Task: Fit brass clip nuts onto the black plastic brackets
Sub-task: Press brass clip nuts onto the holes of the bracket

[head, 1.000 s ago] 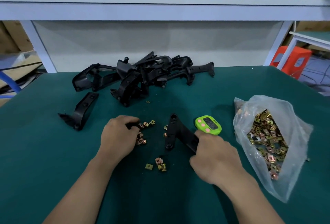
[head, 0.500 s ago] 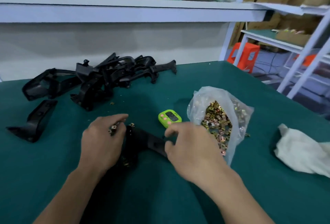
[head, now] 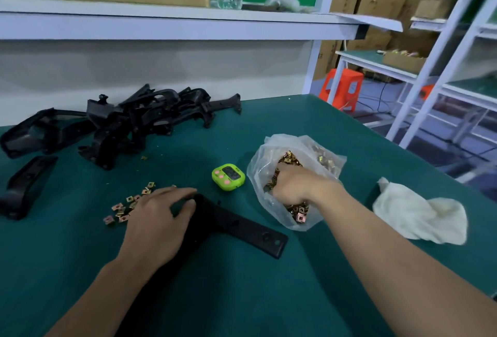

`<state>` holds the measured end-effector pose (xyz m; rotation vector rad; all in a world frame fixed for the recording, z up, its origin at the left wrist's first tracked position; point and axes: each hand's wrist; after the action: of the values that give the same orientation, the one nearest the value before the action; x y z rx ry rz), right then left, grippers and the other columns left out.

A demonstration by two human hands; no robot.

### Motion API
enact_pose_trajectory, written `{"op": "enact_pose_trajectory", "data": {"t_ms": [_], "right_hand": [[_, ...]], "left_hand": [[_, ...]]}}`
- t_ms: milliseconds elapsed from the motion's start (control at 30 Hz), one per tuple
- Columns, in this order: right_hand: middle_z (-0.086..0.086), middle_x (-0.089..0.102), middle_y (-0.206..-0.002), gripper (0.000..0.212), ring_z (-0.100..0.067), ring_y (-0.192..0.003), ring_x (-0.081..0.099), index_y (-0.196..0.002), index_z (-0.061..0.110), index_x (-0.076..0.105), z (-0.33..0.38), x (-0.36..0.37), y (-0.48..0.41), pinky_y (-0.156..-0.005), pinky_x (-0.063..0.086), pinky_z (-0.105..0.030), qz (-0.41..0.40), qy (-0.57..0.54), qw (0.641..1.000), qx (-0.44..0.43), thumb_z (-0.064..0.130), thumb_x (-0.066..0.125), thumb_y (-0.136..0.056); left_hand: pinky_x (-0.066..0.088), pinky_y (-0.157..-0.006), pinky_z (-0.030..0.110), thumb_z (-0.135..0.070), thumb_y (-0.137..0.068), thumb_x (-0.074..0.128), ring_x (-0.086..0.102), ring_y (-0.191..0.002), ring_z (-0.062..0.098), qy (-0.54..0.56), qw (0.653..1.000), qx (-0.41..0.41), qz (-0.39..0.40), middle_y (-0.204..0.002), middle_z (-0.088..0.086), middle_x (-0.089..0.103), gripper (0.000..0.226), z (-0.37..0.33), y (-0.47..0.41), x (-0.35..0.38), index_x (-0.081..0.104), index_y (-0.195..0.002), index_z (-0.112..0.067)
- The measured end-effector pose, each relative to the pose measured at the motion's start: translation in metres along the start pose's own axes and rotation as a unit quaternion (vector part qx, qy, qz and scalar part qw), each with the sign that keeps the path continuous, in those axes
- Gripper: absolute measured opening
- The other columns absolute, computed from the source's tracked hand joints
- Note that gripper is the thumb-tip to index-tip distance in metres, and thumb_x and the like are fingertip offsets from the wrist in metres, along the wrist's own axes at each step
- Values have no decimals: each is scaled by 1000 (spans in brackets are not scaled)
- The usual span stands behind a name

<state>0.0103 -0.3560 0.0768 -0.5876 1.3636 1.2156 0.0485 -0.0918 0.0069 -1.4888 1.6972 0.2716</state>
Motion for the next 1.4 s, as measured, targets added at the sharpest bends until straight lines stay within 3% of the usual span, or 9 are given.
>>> {"op": "enact_pose_trajectory", "data": {"t_ms": [233,433,567,700,800,933,1000,1133,1400], "right_hand": [[-9,46,-128,42,-29,-115,49,-129,17,50,-4,26,-7,-101,44,-41,-77,81,993,-28,11,63,-90],[-5,58,-116,27,-23,-96,56,-119,15,56,-2,23,-2,-86,48,-35,-70,81,993,-55,6,58,-94],[-1,63,-94,20,-19,-82,59,-95,17,61,-6,18,-1,-75,50,-32,-48,81,994,-56,-2,57,-90],[-7,70,-98,20,-24,-89,67,-99,8,73,-6,8,-1,-80,59,-35,-31,62,997,-43,0,57,-92],[-3,57,-75,17,-19,-63,53,-87,5,71,-4,-2,1,-55,47,-26,-13,6,999,-42,0,56,-92],[-6,56,-64,24,-18,-47,49,-71,12,63,-3,-19,12,-47,43,-25,25,-110,992,-48,-5,59,-88],[-8,58,-66,23,-15,-43,46,-73,9,61,-1,-28,17,-42,38,-21,73,-207,974,-51,-6,56,-89],[-8,56,-67,26,-12,-49,49,-74,4,55,1,-39,25,-34,30,-13,184,-468,864,11,-13,43,-89],[-12,56,-71,31,-19,-53,54,-72,4,58,79,0,49,-31,32,-11,305,-574,760,-10,-12,36,-87]], "left_hand": [[45,-107,40,-39,-95,65,60,-120,16,20,1000,4,7,-120,-8,71,25,2,1,-2,77,-115,-30],[44,-101,33,-41,-97,63,60,-117,12,22,1000,14,-1,-113,-16,67,23,4,2,-4,77,-112,-32],[47,-105,41,-40,-97,63,59,-121,15,18,1000,15,10,-110,-21,63,24,4,2,-4,77,-114,-30],[48,-103,39,-41,-96,63,60,-119,14,28,1000,6,4,-112,-19,64,24,5,2,-4,77,-113,-32],[49,-101,40,-39,-96,64,61,-115,14,37,999,-2,1,-110,-19,64,22,5,1,-2,78,-111,-32],[49,-98,38,-39,-97,64,62,-113,15,36,999,-3,-1,-116,-10,71,21,8,-1,0,77,-111,-32],[48,-96,36,-39,-97,63,62,-110,13,37,999,-6,-3,-115,-11,72,20,9,-2,0,77,-109,-33],[45,-92,31,-37,-97,63,59,-104,5,52,999,-2,-14,-109,-16,70,19,8,-2,-1,78,-107,-31],[51,-92,32,-22,-98,63,66,-103,12,88,994,-19,-57,-108,-6,77,18,-4,-1,-11,80,-105,-21]]}}
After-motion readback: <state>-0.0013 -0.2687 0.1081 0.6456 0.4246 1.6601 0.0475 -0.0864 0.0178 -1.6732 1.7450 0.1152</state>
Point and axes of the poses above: each hand's wrist, its own y-axis away from the middle knuckle, its own x-axis out of the palm, z = x × y
